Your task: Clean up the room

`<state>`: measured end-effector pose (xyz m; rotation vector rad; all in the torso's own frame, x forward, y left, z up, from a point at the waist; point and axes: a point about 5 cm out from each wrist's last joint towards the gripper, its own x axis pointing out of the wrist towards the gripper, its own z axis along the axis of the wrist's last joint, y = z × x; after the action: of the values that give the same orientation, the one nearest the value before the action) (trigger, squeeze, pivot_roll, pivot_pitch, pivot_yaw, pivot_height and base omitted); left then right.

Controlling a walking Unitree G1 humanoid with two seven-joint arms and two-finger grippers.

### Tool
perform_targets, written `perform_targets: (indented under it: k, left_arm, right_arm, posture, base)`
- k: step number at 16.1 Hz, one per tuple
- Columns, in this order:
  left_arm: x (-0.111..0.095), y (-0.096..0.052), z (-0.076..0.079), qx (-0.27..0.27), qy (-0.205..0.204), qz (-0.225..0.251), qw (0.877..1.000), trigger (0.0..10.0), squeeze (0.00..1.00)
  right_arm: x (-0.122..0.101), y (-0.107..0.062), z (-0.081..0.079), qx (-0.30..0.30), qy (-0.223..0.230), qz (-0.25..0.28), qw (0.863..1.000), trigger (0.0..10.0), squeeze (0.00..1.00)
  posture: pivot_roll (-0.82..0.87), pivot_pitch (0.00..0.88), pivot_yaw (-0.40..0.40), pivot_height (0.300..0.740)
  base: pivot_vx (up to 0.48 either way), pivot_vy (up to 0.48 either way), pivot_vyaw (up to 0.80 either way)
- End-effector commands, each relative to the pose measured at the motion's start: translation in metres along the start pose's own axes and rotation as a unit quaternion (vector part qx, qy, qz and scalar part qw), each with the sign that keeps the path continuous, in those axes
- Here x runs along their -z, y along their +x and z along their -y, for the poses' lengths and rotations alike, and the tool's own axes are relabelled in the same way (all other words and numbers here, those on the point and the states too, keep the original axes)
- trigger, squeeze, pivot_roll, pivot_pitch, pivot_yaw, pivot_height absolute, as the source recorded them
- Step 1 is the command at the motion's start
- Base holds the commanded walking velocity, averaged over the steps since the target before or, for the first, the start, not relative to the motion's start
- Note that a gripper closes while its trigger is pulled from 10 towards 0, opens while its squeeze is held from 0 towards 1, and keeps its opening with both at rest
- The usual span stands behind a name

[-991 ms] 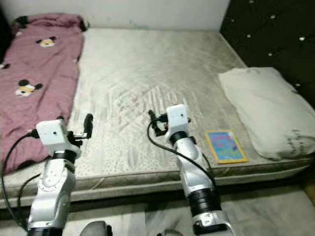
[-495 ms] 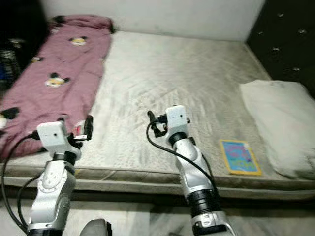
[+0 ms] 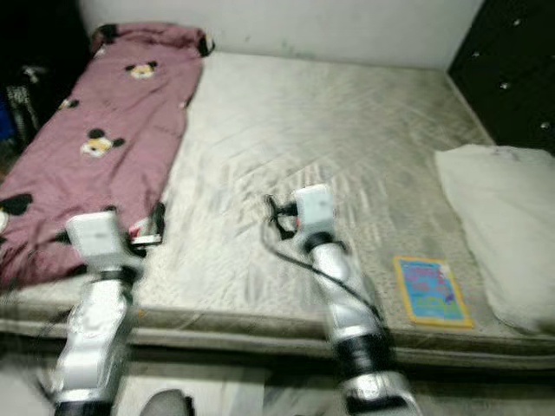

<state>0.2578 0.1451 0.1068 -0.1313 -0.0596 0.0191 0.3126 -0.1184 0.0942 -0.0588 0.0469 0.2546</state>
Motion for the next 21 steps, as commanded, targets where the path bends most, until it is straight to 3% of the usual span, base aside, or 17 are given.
perform_targets:
  k: [1,8,13,21]
  left_arm:
    - [0.0007,-0.0020,-0.0083,-0.012,0.007,-0.003,1.000,10.0,0.00]
    - [0.0014,-0.0011,-0.0100,-0.018,0.005,-0.006,1.000,10.0,0.00]
    - [0.0016,-0.0003,-0.0095,-0.017,0.000,-0.007,1.000,10.0,0.00]
    - [0.0011,0.0002,-0.0099,-0.019,0.000,-0.005,1.000,10.0,0.00]
  right_arm:
    - [-0.0048,0.0036,-0.0072,-0.007,0.006,0.007,1.000,10.0,0.00]
    - [-0.0036,0.0045,-0.0052,0.001,0.015,0.001,1.000,10.0,0.00]
    - [-0.0035,0.0053,-0.0051,0.000,0.012,0.000,1.000,10.0,0.00]
    - [-0.0023,0.0062,-0.0068,-0.006,0.009,-0.005,1.000,10.0,0.00]
  posture:
    - [0.02,0.000,-0.069,0.740]
    - [0.02,0.000,-0.068,0.740]
    - [0.02,0.000,-0.068,0.740]
    - [0.01,0.000,-0.069,0.740]
  base:
    - [0.000,0.000,0.00]
    - [0.000,0.038,-0.18]
    - [0.000,0.480,-0.68]
    - [0.000,0.476,0.00]
